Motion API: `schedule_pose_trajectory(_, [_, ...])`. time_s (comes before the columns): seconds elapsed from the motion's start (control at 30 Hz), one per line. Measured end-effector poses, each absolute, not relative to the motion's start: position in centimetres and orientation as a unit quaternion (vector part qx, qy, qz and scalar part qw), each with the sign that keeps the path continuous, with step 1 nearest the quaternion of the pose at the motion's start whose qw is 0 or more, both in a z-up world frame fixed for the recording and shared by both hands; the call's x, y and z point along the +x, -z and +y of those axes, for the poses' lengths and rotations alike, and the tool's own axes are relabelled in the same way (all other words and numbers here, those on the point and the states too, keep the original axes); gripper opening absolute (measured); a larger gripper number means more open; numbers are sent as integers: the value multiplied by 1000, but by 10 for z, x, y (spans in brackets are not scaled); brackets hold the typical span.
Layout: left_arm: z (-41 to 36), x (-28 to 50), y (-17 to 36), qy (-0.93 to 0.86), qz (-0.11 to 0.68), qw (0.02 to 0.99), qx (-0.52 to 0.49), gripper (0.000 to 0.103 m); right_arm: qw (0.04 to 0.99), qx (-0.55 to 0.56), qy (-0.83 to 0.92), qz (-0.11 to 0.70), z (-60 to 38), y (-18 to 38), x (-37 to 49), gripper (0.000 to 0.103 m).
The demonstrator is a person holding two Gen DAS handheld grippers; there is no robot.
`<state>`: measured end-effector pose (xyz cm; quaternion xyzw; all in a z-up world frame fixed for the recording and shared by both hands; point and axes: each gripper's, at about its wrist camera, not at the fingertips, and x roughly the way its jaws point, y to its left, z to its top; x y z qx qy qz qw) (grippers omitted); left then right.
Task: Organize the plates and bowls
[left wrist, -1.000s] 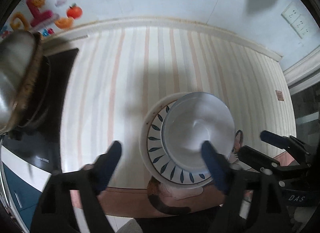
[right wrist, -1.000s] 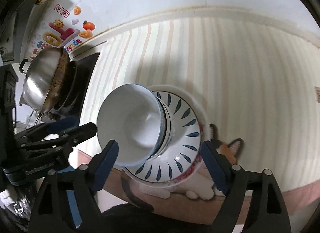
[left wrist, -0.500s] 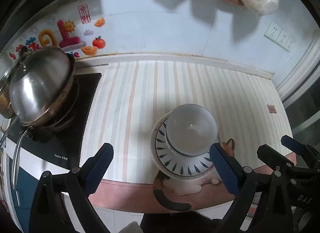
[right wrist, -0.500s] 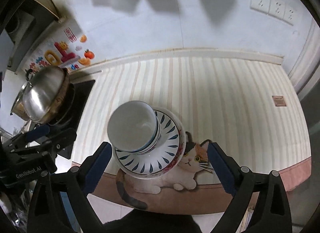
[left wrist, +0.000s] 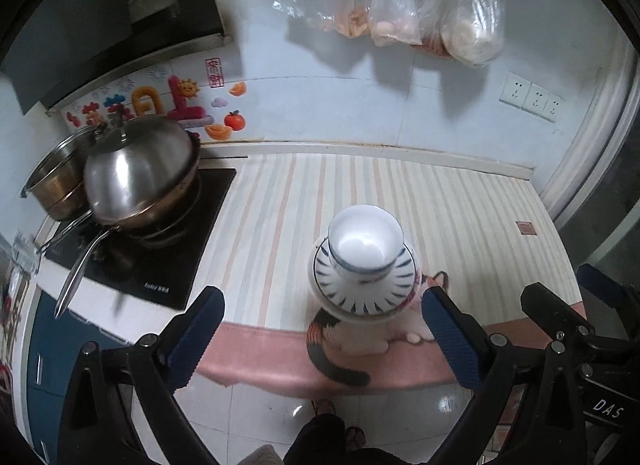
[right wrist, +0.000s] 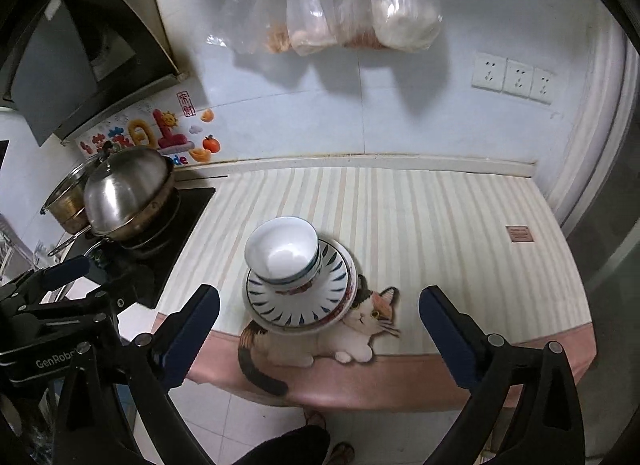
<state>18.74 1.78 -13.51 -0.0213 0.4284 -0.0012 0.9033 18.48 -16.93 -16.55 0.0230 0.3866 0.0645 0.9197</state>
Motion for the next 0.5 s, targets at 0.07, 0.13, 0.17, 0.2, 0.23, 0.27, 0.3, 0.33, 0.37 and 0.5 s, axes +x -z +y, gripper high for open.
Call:
schedule_pose_trajectory(0.07, [18, 171, 129, -3, 422, 906, -23, 101, 921, 23, -71, 383, -170, 159, 167, 102])
schedule_pose_trajectory(0.13, [20, 151, 121, -10, 413, 910, -23, 101, 924, 20, -73, 376, -169, 150, 146, 102])
schedule_pose_trajectory(0.17, [20, 143, 118, -12, 408, 913, -21, 101, 926, 18, -73, 370, -168, 146, 134, 102])
schedule_pose_trajectory(0.2, [20, 136, 115, -14, 404, 914, -20, 101, 928, 16, -72, 366, -167, 142, 125, 102])
schedule_pose_trajectory(0.23, [21, 128, 111, -16, 399, 916, -18, 101, 930, 15, -72, 360, -166, 138, 115, 102])
schedule_pose_trajectory(0.27, [22, 120, 108, -16, 395, 918, -18, 101, 932, 13, -73, 355, -165, 134, 107, 103])
schedule_pose_trajectory(0.3, [22, 112, 104, -15, 390, 920, -18, 101, 934, 10, -71, 351, -164, 130, 98, 103])
schedule_pose_trajectory(0.33, [23, 103, 100, -14, 385, 923, -17, 101, 935, 10, -71, 346, -162, 126, 88, 103])
schedule_pose_trajectory(0.37, [24, 97, 97, -13, 381, 924, -16, 101, 936, 12, -72, 343, -161, 122, 79, 103])
schedule_pose_trajectory(0.5, [31, 72, 89, -10, 374, 927, -11, 101, 941, 12, -65, 331, -156, 110, 46, 103])
